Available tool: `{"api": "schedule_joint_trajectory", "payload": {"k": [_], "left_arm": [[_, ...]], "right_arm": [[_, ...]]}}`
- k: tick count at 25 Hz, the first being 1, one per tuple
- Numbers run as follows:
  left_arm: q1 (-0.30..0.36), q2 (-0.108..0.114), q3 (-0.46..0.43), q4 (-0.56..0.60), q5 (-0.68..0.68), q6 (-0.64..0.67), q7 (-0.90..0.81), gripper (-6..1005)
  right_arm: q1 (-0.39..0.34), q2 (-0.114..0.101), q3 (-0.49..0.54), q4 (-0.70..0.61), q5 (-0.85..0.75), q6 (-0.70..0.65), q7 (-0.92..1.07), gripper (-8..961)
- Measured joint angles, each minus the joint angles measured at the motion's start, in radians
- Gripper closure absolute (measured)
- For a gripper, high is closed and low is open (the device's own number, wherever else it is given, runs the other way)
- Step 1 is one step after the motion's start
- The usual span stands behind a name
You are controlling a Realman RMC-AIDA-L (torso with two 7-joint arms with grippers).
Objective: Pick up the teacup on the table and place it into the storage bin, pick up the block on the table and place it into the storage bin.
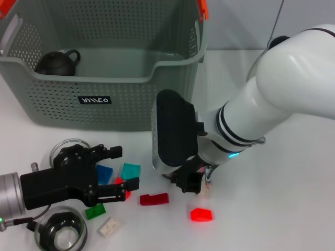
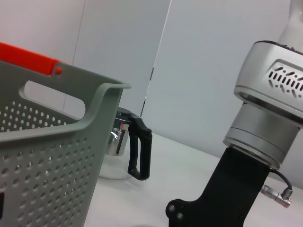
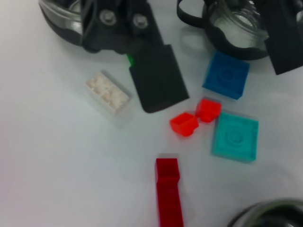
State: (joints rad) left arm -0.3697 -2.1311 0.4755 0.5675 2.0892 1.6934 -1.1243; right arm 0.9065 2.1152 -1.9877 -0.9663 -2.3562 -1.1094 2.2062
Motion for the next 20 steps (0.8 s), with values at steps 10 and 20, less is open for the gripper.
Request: {"api": "schedule_joint_trajectory", "payload": {"k": [10, 20], "left_arm": [[0.002, 0.000, -0.001, 0.002, 0.000, 0.001, 0.000, 147], [0.005, 0.000, -0.024, 0.003, 0.000, 0.013, -0.002, 149]], "right_arm": [[-0.029, -0.010, 0.020, -0.069, 0.001, -0.044, 0.007, 896], [-0.235, -0.017, 0.267, -0.454, -0.022, -0.352, 0.012, 896]]}}
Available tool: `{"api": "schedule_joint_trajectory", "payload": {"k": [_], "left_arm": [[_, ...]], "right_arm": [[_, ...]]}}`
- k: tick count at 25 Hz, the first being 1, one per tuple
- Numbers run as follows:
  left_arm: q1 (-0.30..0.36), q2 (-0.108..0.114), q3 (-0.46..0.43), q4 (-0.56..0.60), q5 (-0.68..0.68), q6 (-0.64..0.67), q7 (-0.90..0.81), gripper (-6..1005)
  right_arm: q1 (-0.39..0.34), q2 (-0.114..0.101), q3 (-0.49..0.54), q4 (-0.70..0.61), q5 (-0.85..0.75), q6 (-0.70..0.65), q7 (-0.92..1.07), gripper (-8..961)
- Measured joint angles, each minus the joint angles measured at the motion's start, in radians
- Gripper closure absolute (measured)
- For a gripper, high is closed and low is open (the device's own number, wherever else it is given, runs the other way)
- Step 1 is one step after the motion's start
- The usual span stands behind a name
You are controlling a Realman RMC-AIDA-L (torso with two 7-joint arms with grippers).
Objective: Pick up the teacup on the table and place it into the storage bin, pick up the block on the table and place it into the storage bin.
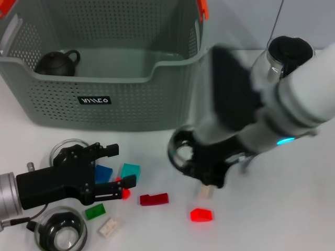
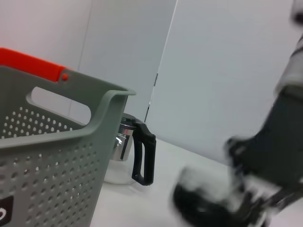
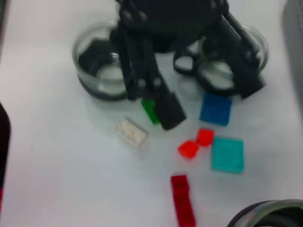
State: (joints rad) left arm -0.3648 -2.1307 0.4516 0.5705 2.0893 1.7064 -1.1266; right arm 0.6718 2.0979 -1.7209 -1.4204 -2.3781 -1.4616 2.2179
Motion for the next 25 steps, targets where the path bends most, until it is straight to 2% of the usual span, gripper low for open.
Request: {"api": "schedule_joint_trajectory", "payload": {"k": [5, 9, 11, 15, 19, 25], "left_arm": [[0.000, 0.000, -0.002, -0.001, 0.000, 0.001, 0.002, 150], [-0.003, -0.002, -0.002, -0.001, 0.000, 0.001, 0.002, 151], [-0.005, -0.001, -0.002, -0.001, 0.000, 0.001, 0.002, 151], [-0.007, -0.002, -0.002, -0.002, 0.000, 0.002, 0.002, 152], [-0.008, -0.002, -0.002, -0.003, -0.001, 0.003, 0.002, 153], [-0.013, 0.002, -0.002, -0.001, -0.002, 0.002, -0.002, 154]], "right_arm": [[-0.041, 0.000, 0.258, -0.268, 0.142, -0.266, 0.007, 896], [0.054, -0.001, 0.515, -0.303, 0.318, -0.378, 0.077, 897], [0.110, -0.001, 0.634, -0.282, 0.367, -0.369, 0.103, 897], [0.182, -0.008, 0.718, -0.165, 0.359, -0.176, 0.117, 897], [0.265, -0.025, 0.679, 0.068, 0.301, 0.047, 0.043, 897], [0.377, -0.002, 0.587, 0.387, 0.169, 0.359, -0.076, 897]]}}
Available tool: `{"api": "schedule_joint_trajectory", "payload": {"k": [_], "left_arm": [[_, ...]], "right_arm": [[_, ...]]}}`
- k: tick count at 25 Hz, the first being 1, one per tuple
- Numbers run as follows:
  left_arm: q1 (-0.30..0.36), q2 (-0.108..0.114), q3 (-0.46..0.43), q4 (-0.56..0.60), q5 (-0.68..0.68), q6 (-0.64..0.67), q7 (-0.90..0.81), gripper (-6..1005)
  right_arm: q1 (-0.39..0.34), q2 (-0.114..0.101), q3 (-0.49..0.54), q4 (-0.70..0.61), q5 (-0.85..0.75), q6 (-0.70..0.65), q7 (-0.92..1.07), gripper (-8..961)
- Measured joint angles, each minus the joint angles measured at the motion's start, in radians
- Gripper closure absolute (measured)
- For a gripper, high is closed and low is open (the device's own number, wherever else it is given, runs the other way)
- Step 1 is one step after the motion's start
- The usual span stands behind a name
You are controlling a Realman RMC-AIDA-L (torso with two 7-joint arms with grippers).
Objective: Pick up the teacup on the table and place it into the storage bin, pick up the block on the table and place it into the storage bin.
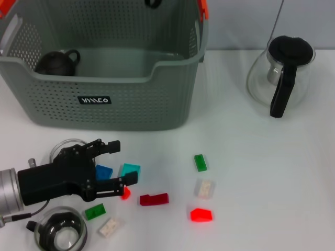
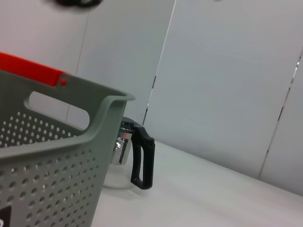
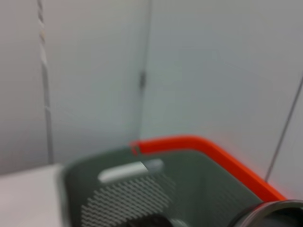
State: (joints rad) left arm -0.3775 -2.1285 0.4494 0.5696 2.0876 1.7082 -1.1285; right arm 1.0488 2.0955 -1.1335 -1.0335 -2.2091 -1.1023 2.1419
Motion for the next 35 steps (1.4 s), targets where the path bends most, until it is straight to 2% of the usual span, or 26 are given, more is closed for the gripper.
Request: {"api": "schedule_joint_trajectory", "payload": {"k": [4, 11, 23, 35], "left_arm": [[-0.007, 0.002, 0.000, 0.002, 0.002, -0.002, -0.002, 155], [-0.012, 0.004, 0.000, 0.001, 0.003, -0.005, -0.003, 157], [-0.012, 0.004, 0.000, -0.001, 0.004, -0.010, -0.002, 159], [-0.011, 0.004, 0.000, -0.002, 0.004, -0.012, 0.002, 162]], "right_arm": [[0.078, 0.001, -0.097, 0.204, -0.024, 0.210, -0.035, 896], [0.165, 0.005, -0.201, 0.436, -0.025, 0.429, -0.059, 884], [0.170, 0.013, -0.297, 0.535, -0.019, 0.538, -0.060, 854], [0.169, 0.016, -0.333, 0.555, -0.018, 0.545, -0.058, 825]]}}
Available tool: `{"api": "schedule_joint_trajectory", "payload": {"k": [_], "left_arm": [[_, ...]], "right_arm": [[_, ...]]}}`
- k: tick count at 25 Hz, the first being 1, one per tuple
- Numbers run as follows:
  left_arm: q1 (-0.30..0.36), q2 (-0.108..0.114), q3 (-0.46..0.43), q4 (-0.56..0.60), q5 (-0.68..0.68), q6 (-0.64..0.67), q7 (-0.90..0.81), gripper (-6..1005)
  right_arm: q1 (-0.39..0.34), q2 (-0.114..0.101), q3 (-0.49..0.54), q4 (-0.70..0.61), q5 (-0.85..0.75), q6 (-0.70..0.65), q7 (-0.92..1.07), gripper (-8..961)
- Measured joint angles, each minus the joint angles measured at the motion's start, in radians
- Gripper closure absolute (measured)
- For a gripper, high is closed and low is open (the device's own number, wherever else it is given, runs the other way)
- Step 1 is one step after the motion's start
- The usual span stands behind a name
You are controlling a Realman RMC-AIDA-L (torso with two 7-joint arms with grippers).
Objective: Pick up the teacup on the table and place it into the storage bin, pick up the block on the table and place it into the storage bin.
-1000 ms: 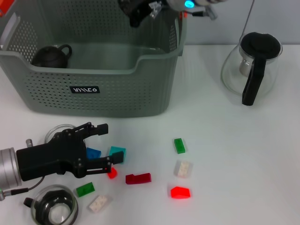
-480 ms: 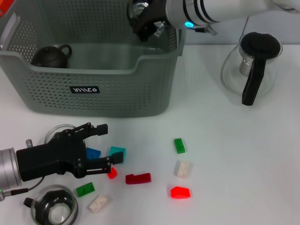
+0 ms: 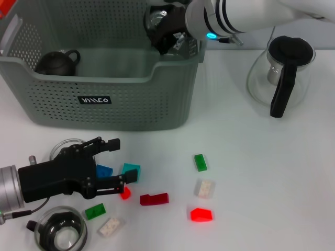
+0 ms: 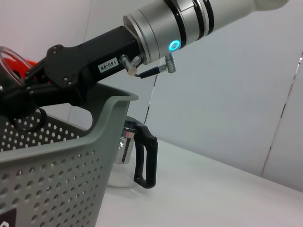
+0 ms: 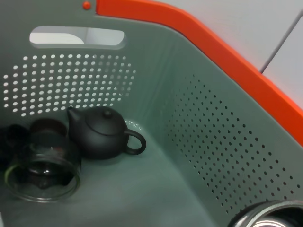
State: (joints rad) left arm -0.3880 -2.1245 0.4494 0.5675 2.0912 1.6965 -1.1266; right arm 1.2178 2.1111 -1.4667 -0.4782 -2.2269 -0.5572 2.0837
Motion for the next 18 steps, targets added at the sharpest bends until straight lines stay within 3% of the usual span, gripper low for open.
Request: {"api": "schedule_joint_trajectory", "payload": {"k": [18], "left_arm": [[0.004, -0.002, 0.000, 0.000, 0.004, -0.002, 0.001, 166]], "right_arm": [[-0.010, 0.000, -0.047, 0.003, 0.001, -0.011, 0.015, 781]]}}
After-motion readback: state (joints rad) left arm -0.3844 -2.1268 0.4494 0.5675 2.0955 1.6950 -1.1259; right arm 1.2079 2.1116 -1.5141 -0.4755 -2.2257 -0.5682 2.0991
